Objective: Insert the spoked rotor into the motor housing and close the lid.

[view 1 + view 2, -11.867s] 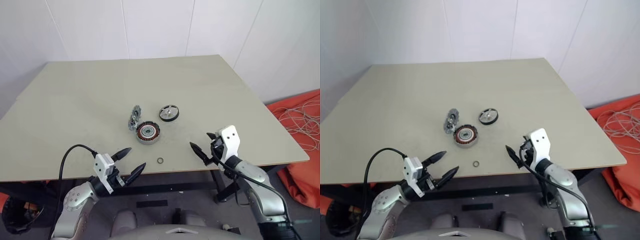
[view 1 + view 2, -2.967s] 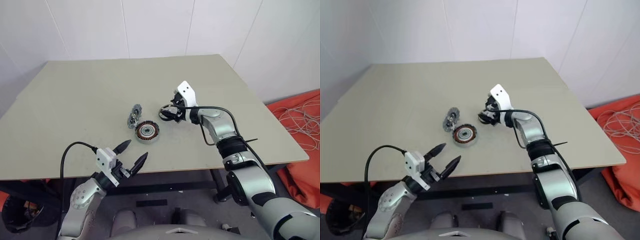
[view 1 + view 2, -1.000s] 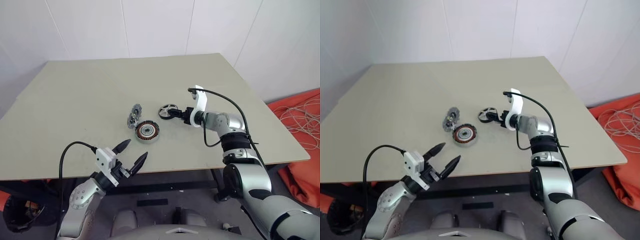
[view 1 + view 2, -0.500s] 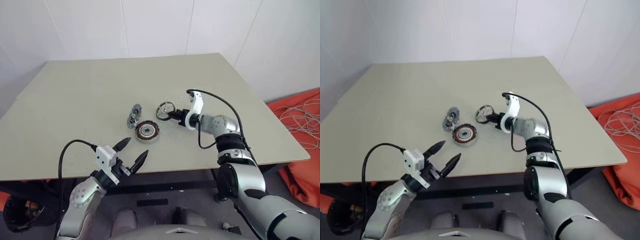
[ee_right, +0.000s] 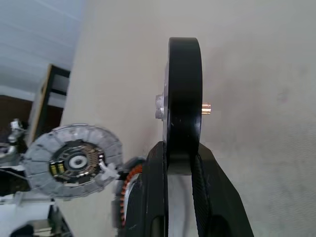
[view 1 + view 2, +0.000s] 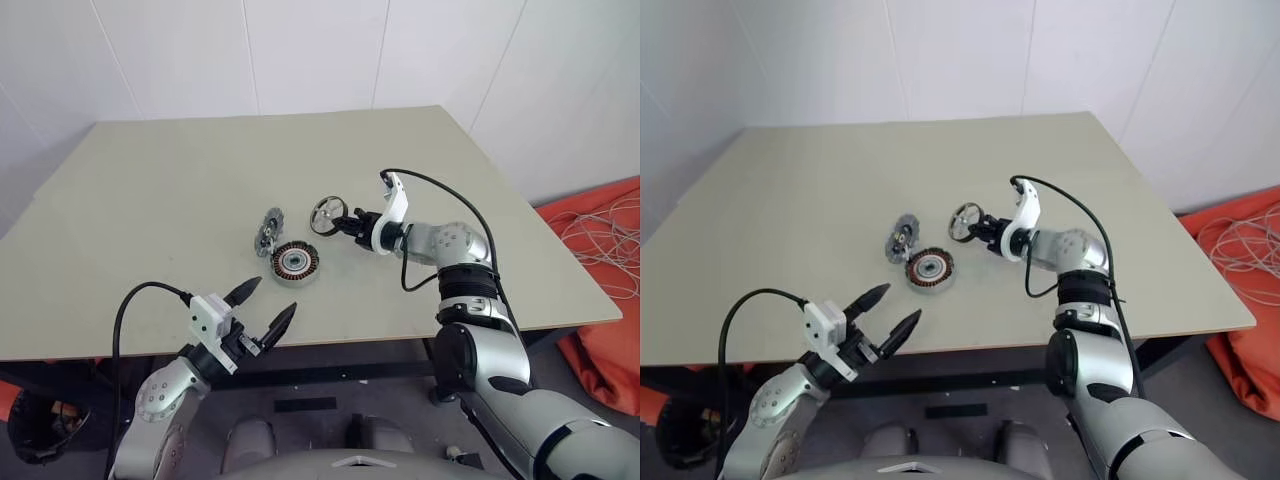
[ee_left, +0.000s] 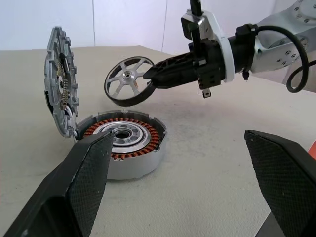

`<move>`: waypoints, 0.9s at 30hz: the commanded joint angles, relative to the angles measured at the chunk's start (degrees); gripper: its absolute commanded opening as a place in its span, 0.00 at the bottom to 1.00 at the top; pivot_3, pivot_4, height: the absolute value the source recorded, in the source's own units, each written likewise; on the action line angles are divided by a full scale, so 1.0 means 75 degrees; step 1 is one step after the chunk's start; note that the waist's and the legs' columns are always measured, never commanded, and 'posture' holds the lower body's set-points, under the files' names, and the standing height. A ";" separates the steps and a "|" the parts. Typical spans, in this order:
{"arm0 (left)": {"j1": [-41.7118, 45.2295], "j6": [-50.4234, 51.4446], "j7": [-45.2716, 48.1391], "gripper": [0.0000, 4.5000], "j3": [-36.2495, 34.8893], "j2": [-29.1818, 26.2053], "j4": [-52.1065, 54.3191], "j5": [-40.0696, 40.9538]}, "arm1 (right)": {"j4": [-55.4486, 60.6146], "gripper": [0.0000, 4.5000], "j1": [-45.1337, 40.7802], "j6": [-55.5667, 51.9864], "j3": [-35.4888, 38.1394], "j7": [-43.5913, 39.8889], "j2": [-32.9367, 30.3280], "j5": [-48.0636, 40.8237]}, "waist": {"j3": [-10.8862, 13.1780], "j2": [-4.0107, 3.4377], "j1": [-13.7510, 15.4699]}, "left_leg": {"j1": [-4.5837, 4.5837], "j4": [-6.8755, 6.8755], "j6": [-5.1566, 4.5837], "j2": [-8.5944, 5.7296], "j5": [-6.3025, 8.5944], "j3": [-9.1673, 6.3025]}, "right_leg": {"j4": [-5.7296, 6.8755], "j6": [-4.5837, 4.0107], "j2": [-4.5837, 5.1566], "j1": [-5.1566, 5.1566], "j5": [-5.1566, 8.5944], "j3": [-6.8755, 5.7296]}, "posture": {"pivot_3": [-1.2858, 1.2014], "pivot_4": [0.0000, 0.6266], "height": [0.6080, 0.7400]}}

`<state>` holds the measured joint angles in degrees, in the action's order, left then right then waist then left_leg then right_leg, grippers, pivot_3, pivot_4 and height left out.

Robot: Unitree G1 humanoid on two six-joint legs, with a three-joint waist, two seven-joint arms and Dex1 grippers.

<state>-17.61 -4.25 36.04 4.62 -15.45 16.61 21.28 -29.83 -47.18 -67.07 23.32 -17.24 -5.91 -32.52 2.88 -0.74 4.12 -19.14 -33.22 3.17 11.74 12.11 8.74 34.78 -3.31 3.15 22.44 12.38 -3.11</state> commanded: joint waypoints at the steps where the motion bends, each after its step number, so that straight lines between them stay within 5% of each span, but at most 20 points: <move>1: 0.0132 -0.0079 0.0093 1.00 -0.0099 -0.0032 0.0070 0.0106 | 0.0847 0.08 0.0154 -0.1017 0.0428 0.0175 0.0133 -0.0731 | 0.0000 0.0000 0.0010 | 0.0000 0.0001 0.0001 0.0000 0.0000 0.0000 | 0.0000 0.0005 0.0000 -0.0001 0.0003 0.0000 | 0.52 0.00 1.00; 12: 0.0331 -0.0444 0.0408 1.00 -0.0176 0.0045 -0.0676 0.0060 | 0.2211 0.08 0.1224 -0.2991 0.0767 -0.0143 0.0361 -0.1672 | 0.0001 -0.0002 0.0069 | 0.0007 0.0002 0.0030 0.0000 -0.0017 0.0000 | 0.0000 0.0043 0.0000 -0.0001 0.0023 0.0000 | 0.52 0.00 1.00; 27: 0.0099 -0.0581 0.0495 1.00 -0.0263 0.0008 -0.0633 0.0102 | 0.2252 0.08 0.1340 -0.3369 0.0911 -0.0259 0.0711 -0.2305 | 0.0002 -0.0004 0.0180 | 0.0007 0.0016 0.0037 -0.0002 -0.0021 -0.0003 | -0.0006 0.0044 0.0002 0.0002 0.0024 0.0000 | 0.52 0.00 1.00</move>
<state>-16.96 -7.20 39.32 3.59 -15.11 10.11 21.34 -14.43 -37.07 -92.24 30.27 -18.92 -1.27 -48.59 2.89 -0.76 5.47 -19.08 -33.10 3.46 11.73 11.95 8.72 34.74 -2.98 3.17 22.45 12.57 -3.11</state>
